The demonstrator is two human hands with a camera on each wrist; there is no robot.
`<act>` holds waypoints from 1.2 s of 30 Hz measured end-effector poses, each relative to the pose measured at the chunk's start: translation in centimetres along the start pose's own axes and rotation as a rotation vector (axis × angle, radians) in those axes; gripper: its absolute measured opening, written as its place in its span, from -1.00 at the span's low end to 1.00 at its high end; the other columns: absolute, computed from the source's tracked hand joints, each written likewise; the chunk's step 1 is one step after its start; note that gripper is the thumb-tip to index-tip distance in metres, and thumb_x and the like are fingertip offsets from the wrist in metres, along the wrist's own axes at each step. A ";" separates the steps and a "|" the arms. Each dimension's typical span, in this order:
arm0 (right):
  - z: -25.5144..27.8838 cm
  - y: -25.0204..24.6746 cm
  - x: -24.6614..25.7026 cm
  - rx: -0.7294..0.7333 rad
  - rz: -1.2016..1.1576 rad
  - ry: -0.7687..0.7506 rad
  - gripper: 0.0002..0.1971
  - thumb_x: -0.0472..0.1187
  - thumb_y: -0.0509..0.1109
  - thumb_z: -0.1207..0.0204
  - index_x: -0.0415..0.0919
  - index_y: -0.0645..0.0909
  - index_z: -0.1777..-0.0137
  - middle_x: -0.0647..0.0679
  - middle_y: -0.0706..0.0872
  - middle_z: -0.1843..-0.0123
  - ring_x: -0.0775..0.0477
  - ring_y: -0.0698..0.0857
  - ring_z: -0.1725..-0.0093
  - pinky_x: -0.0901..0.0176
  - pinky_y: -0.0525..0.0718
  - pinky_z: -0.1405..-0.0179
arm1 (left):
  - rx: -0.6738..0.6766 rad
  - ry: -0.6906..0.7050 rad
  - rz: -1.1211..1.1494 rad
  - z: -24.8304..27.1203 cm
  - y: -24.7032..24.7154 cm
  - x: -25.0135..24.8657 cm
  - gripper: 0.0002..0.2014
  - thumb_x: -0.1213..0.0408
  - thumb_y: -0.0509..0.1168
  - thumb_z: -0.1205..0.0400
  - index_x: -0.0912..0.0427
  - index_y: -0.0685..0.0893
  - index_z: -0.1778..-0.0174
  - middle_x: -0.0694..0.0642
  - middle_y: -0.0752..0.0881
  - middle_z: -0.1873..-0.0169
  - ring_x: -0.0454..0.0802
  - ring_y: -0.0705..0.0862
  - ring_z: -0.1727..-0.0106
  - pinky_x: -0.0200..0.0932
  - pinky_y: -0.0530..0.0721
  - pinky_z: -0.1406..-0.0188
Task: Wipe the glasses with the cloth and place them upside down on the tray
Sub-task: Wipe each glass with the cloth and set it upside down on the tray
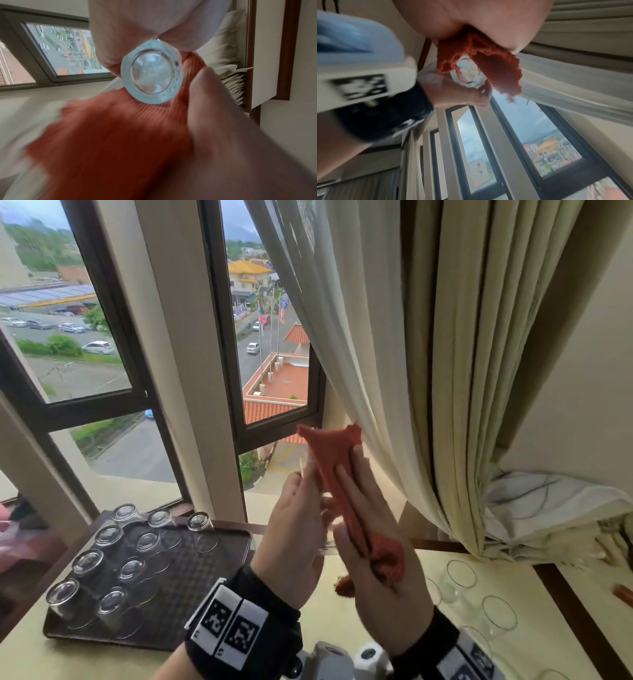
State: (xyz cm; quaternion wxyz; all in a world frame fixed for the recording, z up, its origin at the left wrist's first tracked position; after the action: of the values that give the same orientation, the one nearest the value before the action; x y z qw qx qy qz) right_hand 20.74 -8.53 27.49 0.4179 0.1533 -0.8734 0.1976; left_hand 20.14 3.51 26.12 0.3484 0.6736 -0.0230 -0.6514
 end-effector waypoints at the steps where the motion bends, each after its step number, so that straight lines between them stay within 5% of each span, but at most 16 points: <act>1: 1.1 0.4 -0.4 0.016 0.066 -0.014 -0.46 -0.05 0.30 -0.80 0.32 0.37 -0.74 0.24 0.30 -0.82 -0.29 0.73 -0.45 -0.25 0.91 0.08 | 0.005 0.012 -0.007 -0.2 -0.4 -0.4 -0.28 -0.30 0.28 -0.76 0.30 0.63 -0.54 0.39 0.80 -0.35 0.35 0.78 -0.36 0.25 0.68 -0.46; 4: 3.6 1.2 -2.2 0.007 0.015 0.107 -0.43 -0.04 0.28 -0.78 0.42 0.33 -0.73 -0.06 0.57 -0.68 -0.03 0.84 0.00 0.02 0.83 0.34 | 0.016 0.082 -0.067 -0.8 -1.7 -1.8 -0.19 -0.40 0.35 -0.66 0.32 0.70 -0.45 0.42 0.79 -0.24 0.22 0.74 -0.19 0.20 0.65 -0.42; 7: 3.1 1.5 -3.2 -0.098 -0.199 0.301 -0.48 0.05 0.29 -0.69 0.54 0.45 -0.60 0.08 0.87 -0.12 0.09 0.77 0.24 0.17 0.68 0.50 | 0.065 0.101 -0.131 -0.9 -1.5 -2.0 -0.18 -0.49 0.32 -0.55 0.18 0.77 -0.40 0.38 0.70 -0.25 0.24 0.63 -0.14 0.38 0.64 -0.44; 11: 0.1 0.3 -2.7 -0.228 -0.237 0.323 -0.45 0.24 0.40 -0.57 0.22 0.66 -0.57 0.16 0.87 0.08 0.09 0.73 0.40 0.21 0.72 0.52 | 0.111 0.133 -0.200 -0.3 -0.2 -1.4 -0.17 -0.54 0.24 -0.56 0.12 0.78 -0.43 0.37 0.72 -0.35 0.50 0.66 -0.39 0.53 0.59 -0.52; 14: -0.6 0.8 -0.6 -0.089 -0.064 0.083 -0.49 0.06 0.33 -0.74 0.31 0.47 -0.69 0.15 0.63 -0.60 0.06 0.82 -0.04 -0.12 0.89 0.23 | 0.066 0.118 -0.141 -0.3 -0.1 -1.6 -0.31 -0.43 0.16 -0.76 0.10 0.84 -0.36 0.26 0.83 -0.29 0.45 0.73 -0.38 0.38 0.69 -0.47; 16: 1.0 1.5 -0.5 0.019 0.137 -0.119 -0.44 -0.10 0.27 -0.78 0.03 0.39 -0.78 0.06 0.27 -0.86 -0.21 0.52 -0.69 -0.50 0.78 -0.24 | 0.080 0.079 -0.087 -0.4 -0.5 -2.0 -0.43 -0.24 0.13 -0.84 0.11 0.89 -0.19 0.19 0.91 -0.14 0.21 0.86 -0.20 0.06 0.84 -0.24; 17: 2.0 1.7 -1.0 0.049 0.187 -0.161 -0.43 -0.15 0.25 -0.78 -0.09 0.36 -0.79 0.01 0.20 -0.88 -0.24 0.38 -0.78 -0.53 0.72 -0.35 | 0.072 0.090 -0.085 -0.7 -0.8 -2.3 -0.44 -0.22 0.13 -0.81 0.14 0.88 -0.13 0.18 0.92 -0.08 0.12 0.87 -0.11 0.02 0.85 -0.18; 19: 3.1 1.6 -2.3 0.038 0.108 -0.043 -0.42 -0.14 0.26 -0.80 0.08 0.33 -0.81 -0.11 0.36 -0.81 -0.14 0.68 -0.53 -0.34 0.87 -0.06 | 0.034 0.136 -0.095 -1.1 -1.5 -2.8 -0.37 -0.31 0.15 -0.76 0.20 0.83 -0.23 0.26 0.87 -0.10 0.14 0.81 -0.13 0.28 0.75 -0.42; 21: 3.0 1.5 -2.7 -0.007 -0.088 0.156 -0.45 -0.05 0.27 -0.79 0.41 0.36 -0.72 -0.02 0.69 -0.55 0.14 0.78 0.04 0.04 0.77 0.45 | 0.022 0.158 -0.103 -1.2 -1.8 -3.0 -0.27 -0.42 0.18 -0.74 0.21 0.80 -0.37 0.42 0.75 -0.27 0.27 0.72 -0.21 0.56 0.58 -0.54; 23: 2.0 1.3 -3.1 -0.073 -0.239 0.307 -0.50 0.01 0.28 -0.73 0.50 0.48 -0.60 0.10 0.87 -0.20 0.18 0.69 0.32 0.16 0.65 0.53 | 0.073 0.110 -0.125 -1.0 -1.4 -2.2 -0.24 -0.45 0.15 -0.71 0.17 0.77 -0.42 0.44 0.71 -0.33 0.36 0.75 -0.25 0.59 0.63 -0.48; 26: -0.3 0.1 -2.7 -0.198 -0.291 0.334 -0.66 0.13 0.36 -0.76 0.28 0.69 -0.50 0.11 0.78 0.27 0.07 0.61 0.50 0.20 0.63 0.56 | 0.109 0.072 -0.144 -0.3 -0.3 -1.1 -0.20 -0.51 0.17 -0.68 0.14 0.77 -0.44 0.37 0.74 -0.32 0.28 0.75 -0.20 0.57 0.64 -0.47; 28: -0.9 0.1 -1.7 -0.141 -0.195 0.235 -0.59 0.13 0.35 -0.78 0.21 0.60 -0.60 0.34 0.81 -0.05 0.09 0.68 0.41 0.13 0.70 0.54 | 0.063 0.066 -0.102 -0.4 -0.2 -0.7 -0.17 -0.54 0.22 -0.61 0.13 0.79 -0.43 0.38 0.73 -0.38 0.38 0.70 -0.29 0.61 0.55 -0.54; 30: -0.3 0.7 -0.7 -0.030 -0.083 0.084 -0.51 0.01 0.31 -0.79 0.26 0.47 -0.70 0.36 0.58 -0.60 0.07 0.81 0.04 -0.03 0.84 0.39 | 0.045 0.053 -0.044 -0.4 0.0 -1.2 -0.18 -0.55 0.24 -0.59 0.11 0.83 -0.40 0.35 0.78 -0.36 0.47 0.70 -0.39 0.60 0.52 -0.59; 33: 3.0 1.5 -1.9 0.067 0.162 -0.087 -0.43 -0.05 0.24 -0.80 -0.01 0.34 -0.80 0.01 0.29 -0.85 -0.19 0.54 -0.68 -0.18 0.76 -0.39 | 0.028 0.025 -0.037 -0.4 -0.5 -2.3 -0.08 -0.59 0.27 -0.51 0.22 0.80 -0.39 0.22 0.90 -0.10 0.28 0.83 -0.18 0.37 0.71 -0.49; 34: 3.9 1.5 -2.7 0.068 0.163 -0.065 -0.43 -0.01 0.24 -0.82 0.01 0.32 -0.81 -0.08 0.43 -0.79 -0.23 0.57 -0.65 -0.19 0.75 -0.40 | 0.048 0.029 -0.056 -0.5 -0.6 -2.6 -0.03 -0.58 0.28 -0.44 0.27 0.76 -0.39 0.18 0.90 0.00 0.21 0.84 -0.08 0.28 0.80 -0.34; 36: 4.3 1.4 -3.2 0.049 0.016 0.060 -0.45 0.08 0.25 -0.82 0.22 0.31 -0.80 0.00 0.65 -0.60 -0.01 0.80 -0.24 -0.07 0.87 0.13 | 0.064 0.053 -0.065 -0.8 -0.8 -2.7 0.06 -0.58 0.44 -0.26 0.27 0.67 -0.40 0.12 0.84 0.18 0.08 0.81 0.12 0.02 0.87 0.04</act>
State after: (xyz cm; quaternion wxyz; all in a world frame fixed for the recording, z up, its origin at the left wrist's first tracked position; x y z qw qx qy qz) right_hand 19.13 -8.99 22.20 0.4385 0.1504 -0.8565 0.2268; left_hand 20.07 5.75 27.94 0.3058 0.7017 -0.0127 -0.6434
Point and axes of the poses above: each hand's wrist, its own z-axis away from the middle knuckle, its own y-axis out of the palm, x = y × z, the point moved 5 cm from there along -z, towards the middle knuckle
